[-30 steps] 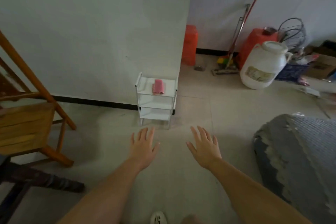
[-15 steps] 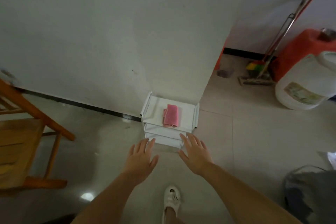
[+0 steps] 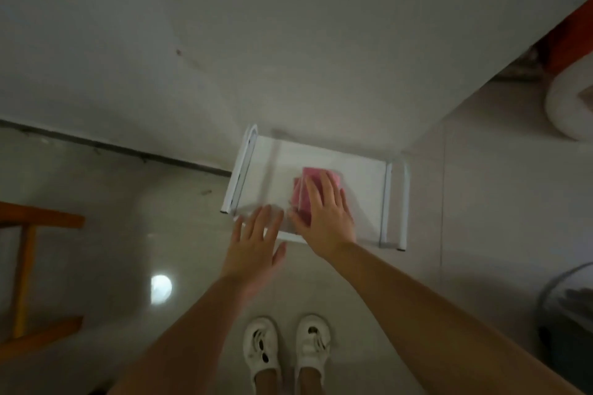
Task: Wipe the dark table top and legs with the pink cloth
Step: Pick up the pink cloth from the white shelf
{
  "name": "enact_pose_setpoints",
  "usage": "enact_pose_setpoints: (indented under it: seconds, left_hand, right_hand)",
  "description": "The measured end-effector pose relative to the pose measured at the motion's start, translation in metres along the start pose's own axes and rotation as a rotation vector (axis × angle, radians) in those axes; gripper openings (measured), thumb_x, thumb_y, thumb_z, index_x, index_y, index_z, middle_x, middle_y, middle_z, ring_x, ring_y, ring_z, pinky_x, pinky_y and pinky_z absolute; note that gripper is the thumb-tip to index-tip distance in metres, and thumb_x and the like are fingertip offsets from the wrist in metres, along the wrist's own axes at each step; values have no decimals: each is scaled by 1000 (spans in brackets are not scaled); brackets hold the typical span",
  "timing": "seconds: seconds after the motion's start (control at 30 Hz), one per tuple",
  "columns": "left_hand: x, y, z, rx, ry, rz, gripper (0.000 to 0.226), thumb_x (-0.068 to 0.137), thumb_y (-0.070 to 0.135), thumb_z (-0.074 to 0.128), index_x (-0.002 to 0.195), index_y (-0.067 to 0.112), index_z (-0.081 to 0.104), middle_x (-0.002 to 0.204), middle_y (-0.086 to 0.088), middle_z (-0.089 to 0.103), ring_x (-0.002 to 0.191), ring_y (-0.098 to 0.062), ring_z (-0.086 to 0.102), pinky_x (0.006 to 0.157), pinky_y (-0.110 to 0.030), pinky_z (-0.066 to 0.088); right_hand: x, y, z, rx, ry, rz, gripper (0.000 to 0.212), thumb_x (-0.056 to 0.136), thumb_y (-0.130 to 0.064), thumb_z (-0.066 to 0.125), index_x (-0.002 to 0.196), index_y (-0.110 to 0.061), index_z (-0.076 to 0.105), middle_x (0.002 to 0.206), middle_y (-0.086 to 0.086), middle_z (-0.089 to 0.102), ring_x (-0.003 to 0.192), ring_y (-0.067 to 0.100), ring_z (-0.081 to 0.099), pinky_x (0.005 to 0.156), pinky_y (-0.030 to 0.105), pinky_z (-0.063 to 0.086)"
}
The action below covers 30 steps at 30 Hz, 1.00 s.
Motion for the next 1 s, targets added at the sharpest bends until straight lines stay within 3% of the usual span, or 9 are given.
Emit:
enact_pose_setpoints:
  seconds: [0.1,0.2,0.3,0.37,0.47,0.53,0.67,0.83,1.0]
  left_hand:
    - [4,-5,16,41,52,67,59,85,39,34,137,11,36,138,-18,44,130,-30,31,106,-55,29]
    - [1,-6,20,37,103,106,59,86,36,35,138,9,36,140,-22,40,132,-31,24,107,-54,18]
    - [2,-6,18,75,23,109,60,85,38,33,136,6,38,139,-23,40,131,-35,29,106,-58,27]
    - [1,-4,6,62,-41,116,58,87,38,35,134,5,42,140,-23,40,130,-37,35,103,-59,29]
    - [-18,-2,-28,47,-87,112,53,92,38,34,136,7,40,145,-19,34,134,-34,31,108,-52,23]
    - [-44,-3,-60,41,-62,44,57,89,41,26,131,8,47,136,-18,46,128,-33,42,102,-51,32]
    - [-107,-9,-117,-45,-9,-130,54,90,37,35,136,8,39,139,-20,41,130,-34,38,105,-52,30]
    - [-193,-24,-156,-47,111,-366,52,83,40,33,121,9,50,119,-18,59,107,-35,59,85,-52,48]
    - [-307,-8,-167,-130,305,-806,58,82,42,33,124,7,53,124,-19,57,114,-36,55,94,-53,42]
  right_hand:
    - [3,7,21,-47,57,-22,71,92,-53,32,148,-11,21,155,15,19,144,33,12,116,44,6]
    - [3,10,23,-43,115,-66,58,93,-39,30,141,-7,38,146,17,38,138,34,30,112,47,15]
    - [6,12,11,-41,116,-168,44,92,-11,48,135,-2,45,144,17,42,136,34,33,112,44,13]
    - [7,13,-3,-8,58,-185,46,86,4,56,131,0,49,141,17,45,136,32,35,114,43,21]
    - [0,10,-29,-15,21,-185,41,86,2,55,127,-6,54,135,11,52,131,27,42,106,45,39]
    - [-14,-2,-50,-41,1,-214,41,87,-3,53,128,-11,52,136,5,49,130,22,41,106,41,40]
    - [-57,-55,-94,-51,10,-391,44,85,-2,55,128,-11,52,136,4,50,131,21,39,108,38,38]
    - [-103,-133,-121,105,-20,-753,33,89,-9,42,117,-7,60,126,4,58,121,16,46,109,22,28]
    - [-145,-184,-118,128,-125,-1077,38,96,-24,37,123,-9,59,131,5,57,127,24,45,107,36,34]
Point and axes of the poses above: each hand's wrist, its own x-axis towards the middle knuckle, its own z-axis out of the palm, y = z × x, the point moved 6 cm from there along x, towards the middle knuckle
